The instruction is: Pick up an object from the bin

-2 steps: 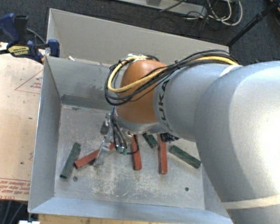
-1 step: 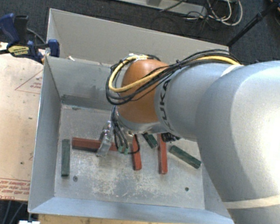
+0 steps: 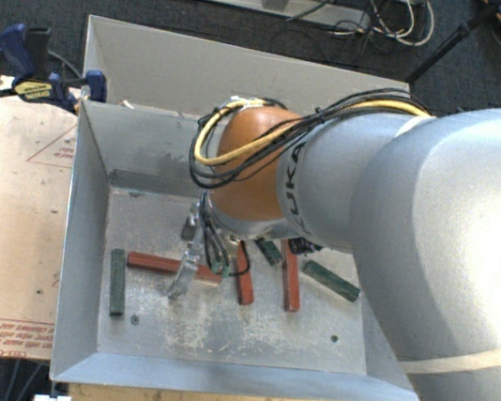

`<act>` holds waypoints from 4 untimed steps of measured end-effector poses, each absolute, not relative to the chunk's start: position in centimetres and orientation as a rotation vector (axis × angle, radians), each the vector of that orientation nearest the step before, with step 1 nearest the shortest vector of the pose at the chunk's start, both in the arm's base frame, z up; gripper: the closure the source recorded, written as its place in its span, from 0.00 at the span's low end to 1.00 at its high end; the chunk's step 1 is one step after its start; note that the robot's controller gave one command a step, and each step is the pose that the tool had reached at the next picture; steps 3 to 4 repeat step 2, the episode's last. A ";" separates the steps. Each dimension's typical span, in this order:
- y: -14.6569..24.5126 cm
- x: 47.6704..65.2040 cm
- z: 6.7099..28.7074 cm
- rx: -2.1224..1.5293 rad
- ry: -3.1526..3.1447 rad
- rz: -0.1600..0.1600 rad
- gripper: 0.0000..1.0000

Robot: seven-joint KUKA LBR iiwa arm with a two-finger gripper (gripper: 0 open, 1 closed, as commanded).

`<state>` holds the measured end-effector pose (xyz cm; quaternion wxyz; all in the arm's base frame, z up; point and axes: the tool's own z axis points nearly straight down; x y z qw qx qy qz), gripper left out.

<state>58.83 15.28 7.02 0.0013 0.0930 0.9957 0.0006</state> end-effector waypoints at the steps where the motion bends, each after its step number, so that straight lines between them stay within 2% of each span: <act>1: 15.3 58.9 7.1 0.292 3.125 0.002 1.00; 2: 13.0 60.1 20.5 0.319 3.114 0.005 1.00; 4: 13.0 60.1 20.5 0.319 3.114 0.005 1.00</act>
Offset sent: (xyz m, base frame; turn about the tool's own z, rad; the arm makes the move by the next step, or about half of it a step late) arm 0.0000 0.0000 0.0000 0.0000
